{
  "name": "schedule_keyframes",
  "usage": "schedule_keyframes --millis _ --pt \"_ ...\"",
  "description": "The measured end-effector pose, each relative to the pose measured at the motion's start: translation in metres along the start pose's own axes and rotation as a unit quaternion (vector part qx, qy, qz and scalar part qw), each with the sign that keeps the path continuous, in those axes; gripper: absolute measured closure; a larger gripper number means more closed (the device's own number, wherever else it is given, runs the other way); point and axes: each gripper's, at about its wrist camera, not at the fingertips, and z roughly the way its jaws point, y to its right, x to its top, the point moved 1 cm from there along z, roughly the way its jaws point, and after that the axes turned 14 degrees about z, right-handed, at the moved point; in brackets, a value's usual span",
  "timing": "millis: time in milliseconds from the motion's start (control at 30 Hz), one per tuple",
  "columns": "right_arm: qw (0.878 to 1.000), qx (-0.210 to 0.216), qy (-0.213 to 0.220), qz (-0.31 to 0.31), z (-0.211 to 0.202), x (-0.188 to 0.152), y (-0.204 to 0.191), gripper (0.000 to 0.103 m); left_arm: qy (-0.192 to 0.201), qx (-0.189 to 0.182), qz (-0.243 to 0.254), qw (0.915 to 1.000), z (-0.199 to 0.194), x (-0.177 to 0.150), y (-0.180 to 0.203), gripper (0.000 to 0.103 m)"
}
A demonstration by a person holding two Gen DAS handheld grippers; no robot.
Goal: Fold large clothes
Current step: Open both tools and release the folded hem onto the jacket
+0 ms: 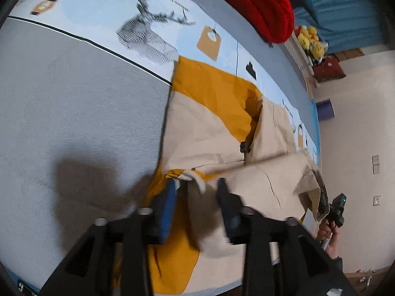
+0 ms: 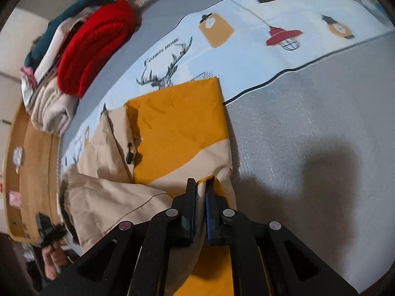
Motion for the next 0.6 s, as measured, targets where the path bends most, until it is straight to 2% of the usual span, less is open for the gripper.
schedule_keyframes --millis 133,267,333,400,500,600 --pt "0.999 0.005 0.047 0.014 -0.025 -0.011 0.007 0.086 0.023 -0.002 -0.019 0.9996 -0.021 -0.019 -0.010 0.065" --pt "0.996 -0.012 0.084 0.020 -0.044 -0.024 0.018 0.079 0.023 0.023 -0.035 0.9989 -0.027 -0.034 -0.017 0.065" --pt "0.997 -0.025 0.073 0.011 -0.041 -0.035 0.021 0.078 0.012 0.043 -0.025 0.9987 -0.024 -0.038 -0.016 0.064" --pt "0.998 -0.034 0.057 -0.003 -0.036 -0.041 0.019 0.076 -0.004 0.060 -0.007 0.9981 -0.018 -0.038 -0.011 0.059" --pt "0.997 -0.053 0.040 -0.037 -0.025 -0.050 0.015 0.070 -0.015 0.073 0.010 0.9971 -0.008 -0.034 -0.005 0.054" --pt "0.996 -0.066 0.025 -0.045 -0.011 -0.050 0.015 0.063 -0.020 0.083 0.013 0.9963 0.003 -0.025 -0.001 0.052"
